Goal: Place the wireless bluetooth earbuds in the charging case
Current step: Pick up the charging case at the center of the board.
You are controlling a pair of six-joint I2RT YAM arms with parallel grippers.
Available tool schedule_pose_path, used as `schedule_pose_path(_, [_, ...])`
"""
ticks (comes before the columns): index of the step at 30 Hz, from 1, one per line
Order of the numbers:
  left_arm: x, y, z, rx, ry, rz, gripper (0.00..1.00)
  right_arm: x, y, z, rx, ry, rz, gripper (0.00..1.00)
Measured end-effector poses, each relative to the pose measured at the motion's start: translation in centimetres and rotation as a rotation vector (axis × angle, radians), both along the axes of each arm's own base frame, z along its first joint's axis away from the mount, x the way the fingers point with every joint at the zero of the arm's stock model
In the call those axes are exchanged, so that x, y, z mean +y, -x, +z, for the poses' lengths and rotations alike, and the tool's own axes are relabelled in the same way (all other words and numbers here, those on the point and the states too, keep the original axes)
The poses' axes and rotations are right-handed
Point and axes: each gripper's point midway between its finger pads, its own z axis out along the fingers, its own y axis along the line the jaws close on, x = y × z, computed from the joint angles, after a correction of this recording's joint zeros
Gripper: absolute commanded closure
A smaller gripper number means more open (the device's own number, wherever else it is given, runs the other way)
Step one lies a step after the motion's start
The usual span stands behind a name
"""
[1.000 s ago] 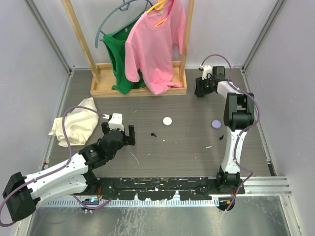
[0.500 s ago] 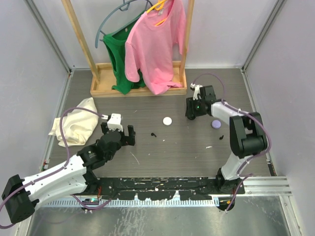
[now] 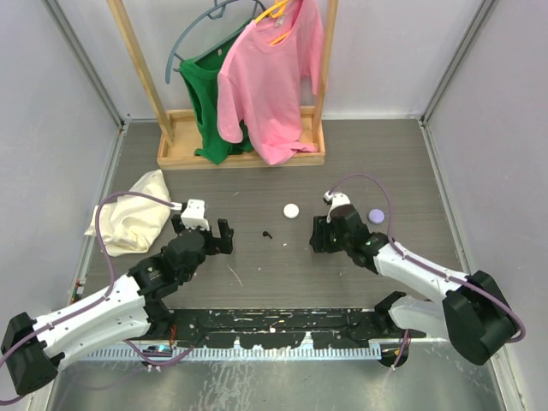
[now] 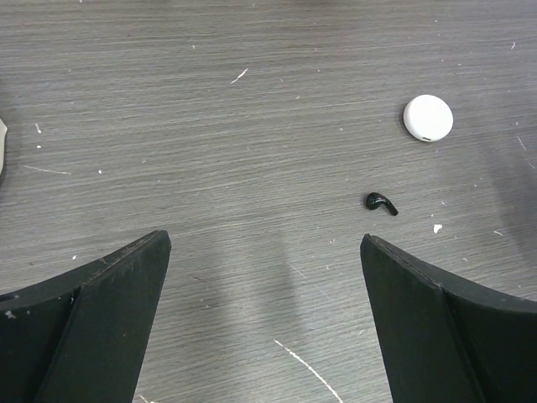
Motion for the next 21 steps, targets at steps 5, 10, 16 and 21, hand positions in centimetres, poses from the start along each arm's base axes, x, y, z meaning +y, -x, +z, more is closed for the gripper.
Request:
schedule_pose_path(5, [0.1, 0.1, -0.2, 0.000, 0.001, 0.000, 0.02, 1.1, 3.0, -1.9, 0.031, 0.025, 0.004, 0.56])
schedule_pose_path(10, [0.1, 0.1, -0.3, 0.002, -0.002, 0.000, 0.02, 2.1, 4.1, -2.9, 0.023, 0.086, 0.010, 0.50])
schedule_pose_path(16, [0.1, 0.1, -0.8, 0.014, -0.017, 0.000, 0.02, 2.8, 4.0, -3.8, 0.033, 0.163, 0.011, 0.42])
schedule_pose_path(21, [0.1, 0.1, -0.8, 0.016, -0.019, 0.000, 0.02, 2.9, 4.0, -3.3, 0.046, 0.194, 0.019, 0.29])
